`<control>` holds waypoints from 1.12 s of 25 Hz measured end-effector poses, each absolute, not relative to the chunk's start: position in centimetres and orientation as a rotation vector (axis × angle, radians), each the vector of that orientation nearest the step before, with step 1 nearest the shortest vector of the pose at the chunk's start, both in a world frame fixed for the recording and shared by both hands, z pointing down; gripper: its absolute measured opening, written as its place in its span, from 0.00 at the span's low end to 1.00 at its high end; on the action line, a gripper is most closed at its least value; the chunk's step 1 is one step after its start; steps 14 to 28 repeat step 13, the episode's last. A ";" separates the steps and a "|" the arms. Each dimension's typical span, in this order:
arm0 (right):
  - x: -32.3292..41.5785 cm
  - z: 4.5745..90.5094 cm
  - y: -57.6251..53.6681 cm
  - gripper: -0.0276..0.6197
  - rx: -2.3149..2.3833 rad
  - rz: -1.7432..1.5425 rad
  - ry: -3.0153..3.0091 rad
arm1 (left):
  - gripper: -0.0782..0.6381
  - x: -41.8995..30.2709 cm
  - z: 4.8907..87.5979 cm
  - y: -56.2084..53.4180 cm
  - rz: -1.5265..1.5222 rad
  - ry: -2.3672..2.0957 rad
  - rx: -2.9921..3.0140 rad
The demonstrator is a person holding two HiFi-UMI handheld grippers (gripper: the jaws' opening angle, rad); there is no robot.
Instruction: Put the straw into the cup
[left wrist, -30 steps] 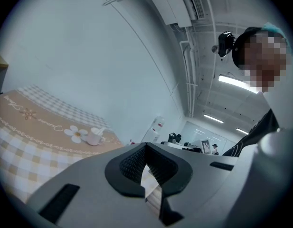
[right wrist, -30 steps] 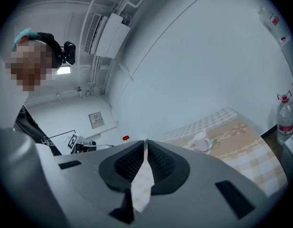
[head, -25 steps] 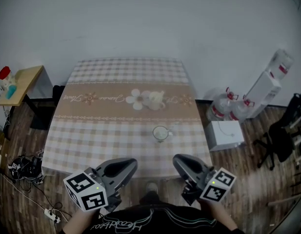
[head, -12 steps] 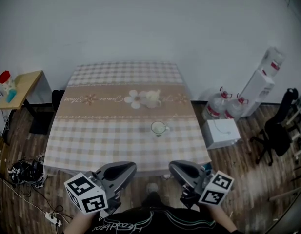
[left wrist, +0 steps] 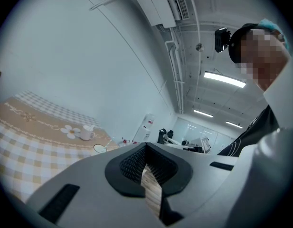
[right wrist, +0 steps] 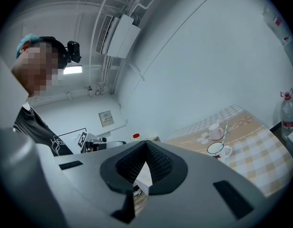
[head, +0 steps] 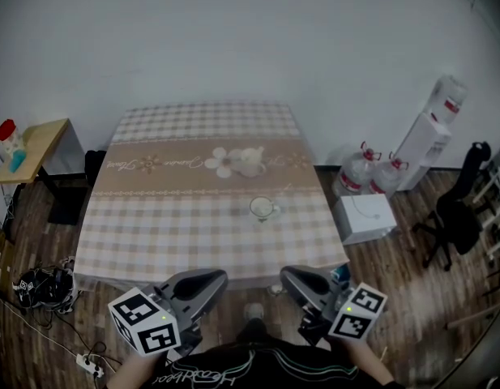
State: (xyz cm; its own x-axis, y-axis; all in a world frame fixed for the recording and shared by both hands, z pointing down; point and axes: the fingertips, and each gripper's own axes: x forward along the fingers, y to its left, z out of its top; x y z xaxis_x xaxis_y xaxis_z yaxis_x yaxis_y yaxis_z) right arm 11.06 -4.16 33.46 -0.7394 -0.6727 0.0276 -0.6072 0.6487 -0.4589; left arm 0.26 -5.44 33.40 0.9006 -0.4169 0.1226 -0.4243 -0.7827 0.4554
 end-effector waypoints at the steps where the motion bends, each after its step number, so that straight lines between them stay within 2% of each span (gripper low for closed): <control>1: 10.9 33.4 -4.0 0.06 -1.062 -0.678 2.718 | 0.10 0.1 33.4 -5.3 0.022 -0.610 2.578; 28: 9.5 32.6 -0.7 0.06 -1.079 -0.638 2.733 | 0.10 -1.3 32.4 -2.1 0.003 -0.602 2.605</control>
